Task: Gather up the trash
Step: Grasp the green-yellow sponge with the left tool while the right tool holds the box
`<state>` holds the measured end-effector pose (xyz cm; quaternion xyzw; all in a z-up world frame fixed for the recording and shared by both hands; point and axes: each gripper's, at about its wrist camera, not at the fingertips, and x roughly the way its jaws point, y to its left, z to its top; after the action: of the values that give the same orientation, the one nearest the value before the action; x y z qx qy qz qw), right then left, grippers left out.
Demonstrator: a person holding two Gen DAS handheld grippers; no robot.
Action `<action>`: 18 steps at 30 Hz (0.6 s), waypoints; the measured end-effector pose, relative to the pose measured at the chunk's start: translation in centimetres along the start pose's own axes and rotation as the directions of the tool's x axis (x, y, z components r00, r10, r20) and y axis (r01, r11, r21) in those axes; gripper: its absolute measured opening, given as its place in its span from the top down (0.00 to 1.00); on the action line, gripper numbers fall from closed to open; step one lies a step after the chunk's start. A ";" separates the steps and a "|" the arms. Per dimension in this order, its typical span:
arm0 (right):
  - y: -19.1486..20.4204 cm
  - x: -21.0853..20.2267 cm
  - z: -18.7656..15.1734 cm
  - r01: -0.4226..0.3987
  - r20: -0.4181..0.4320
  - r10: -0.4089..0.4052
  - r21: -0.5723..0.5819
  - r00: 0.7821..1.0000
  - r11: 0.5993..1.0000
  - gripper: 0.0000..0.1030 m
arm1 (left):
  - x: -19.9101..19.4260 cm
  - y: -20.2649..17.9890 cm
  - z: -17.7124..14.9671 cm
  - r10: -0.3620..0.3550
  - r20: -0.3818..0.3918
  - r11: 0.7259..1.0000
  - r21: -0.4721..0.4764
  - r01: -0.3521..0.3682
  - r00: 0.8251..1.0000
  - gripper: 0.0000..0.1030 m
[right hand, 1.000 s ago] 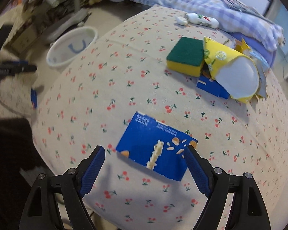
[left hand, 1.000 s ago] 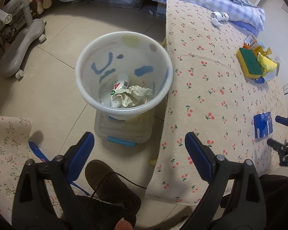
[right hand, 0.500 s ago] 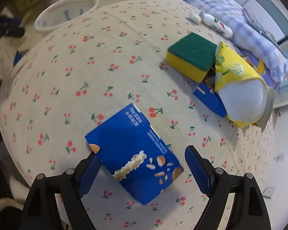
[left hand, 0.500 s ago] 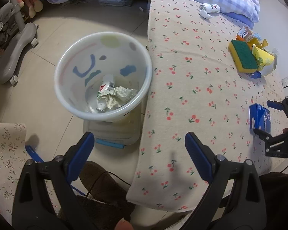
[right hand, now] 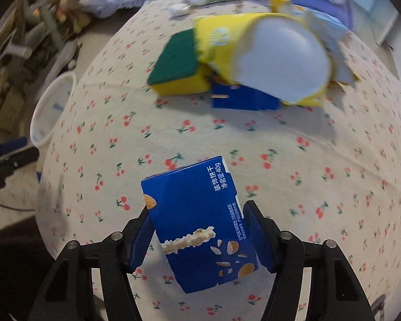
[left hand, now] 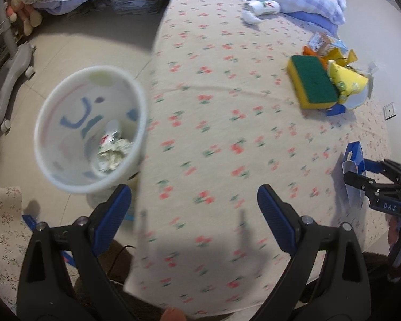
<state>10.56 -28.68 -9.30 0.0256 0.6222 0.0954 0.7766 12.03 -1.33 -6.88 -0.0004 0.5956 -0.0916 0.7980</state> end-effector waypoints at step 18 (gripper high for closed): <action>-10.4 -5.2 -5.1 -0.061 0.111 0.025 0.335 0.993 0.940 0.36 | 4.5 -12.4 5.6 -0.084 0.109 0.996 0.051 0.079 0.990 0.08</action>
<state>5.78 -40.26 -7.11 0.1770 0.5867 0.0028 0.7902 16.81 -14.84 -8.14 -0.0112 0.5474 -0.1380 0.8253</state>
